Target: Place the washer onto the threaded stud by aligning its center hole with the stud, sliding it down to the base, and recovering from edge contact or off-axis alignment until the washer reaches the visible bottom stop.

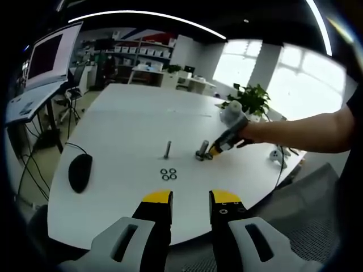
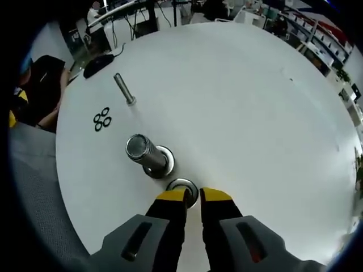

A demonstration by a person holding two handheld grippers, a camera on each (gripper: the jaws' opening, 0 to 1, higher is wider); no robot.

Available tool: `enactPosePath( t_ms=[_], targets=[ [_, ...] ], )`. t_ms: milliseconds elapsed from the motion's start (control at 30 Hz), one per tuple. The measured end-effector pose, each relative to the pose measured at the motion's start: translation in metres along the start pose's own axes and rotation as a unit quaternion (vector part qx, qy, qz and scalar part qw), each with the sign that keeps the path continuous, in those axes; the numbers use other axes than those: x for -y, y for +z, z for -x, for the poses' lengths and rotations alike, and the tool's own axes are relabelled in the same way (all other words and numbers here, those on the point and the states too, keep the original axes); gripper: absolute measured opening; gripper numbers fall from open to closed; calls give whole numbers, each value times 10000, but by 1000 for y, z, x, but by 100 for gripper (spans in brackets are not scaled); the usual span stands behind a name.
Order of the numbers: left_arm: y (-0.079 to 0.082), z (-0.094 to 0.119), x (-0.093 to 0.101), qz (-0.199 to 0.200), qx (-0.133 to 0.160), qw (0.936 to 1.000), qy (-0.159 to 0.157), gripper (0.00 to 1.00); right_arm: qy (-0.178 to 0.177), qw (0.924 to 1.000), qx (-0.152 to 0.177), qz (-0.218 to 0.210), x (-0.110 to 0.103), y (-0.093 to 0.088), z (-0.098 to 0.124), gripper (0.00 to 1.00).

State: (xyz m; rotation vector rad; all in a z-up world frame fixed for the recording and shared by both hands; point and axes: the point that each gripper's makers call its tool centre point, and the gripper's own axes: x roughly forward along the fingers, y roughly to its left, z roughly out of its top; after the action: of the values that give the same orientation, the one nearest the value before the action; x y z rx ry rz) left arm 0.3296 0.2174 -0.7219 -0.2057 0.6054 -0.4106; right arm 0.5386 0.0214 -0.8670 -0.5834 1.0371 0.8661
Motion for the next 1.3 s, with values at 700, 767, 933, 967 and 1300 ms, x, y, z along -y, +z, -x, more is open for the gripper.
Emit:
enactPosePath(
  t_ms=[700,767,933,967,1300],
  targets=[
    [-1,0,-1,6,-25,10000,25,23,-275,9987,403,133,1,1,6,7],
    [-1,0,-1,2,-27,10000,26,23,-309,9984,469,96,2,1,8,7],
    [-1,0,-1,-1,-17,10000,21,23,-428,9966,686,126,5,5,17,6],
    [-1,0,-1,-1,-15,10000,17,23,-463,9963,703,156,5,5,18,6],
    [0,0,0,-11,-7,10000,-5,23,-734,9923,941,339,7,7,32,6]
  ],
)
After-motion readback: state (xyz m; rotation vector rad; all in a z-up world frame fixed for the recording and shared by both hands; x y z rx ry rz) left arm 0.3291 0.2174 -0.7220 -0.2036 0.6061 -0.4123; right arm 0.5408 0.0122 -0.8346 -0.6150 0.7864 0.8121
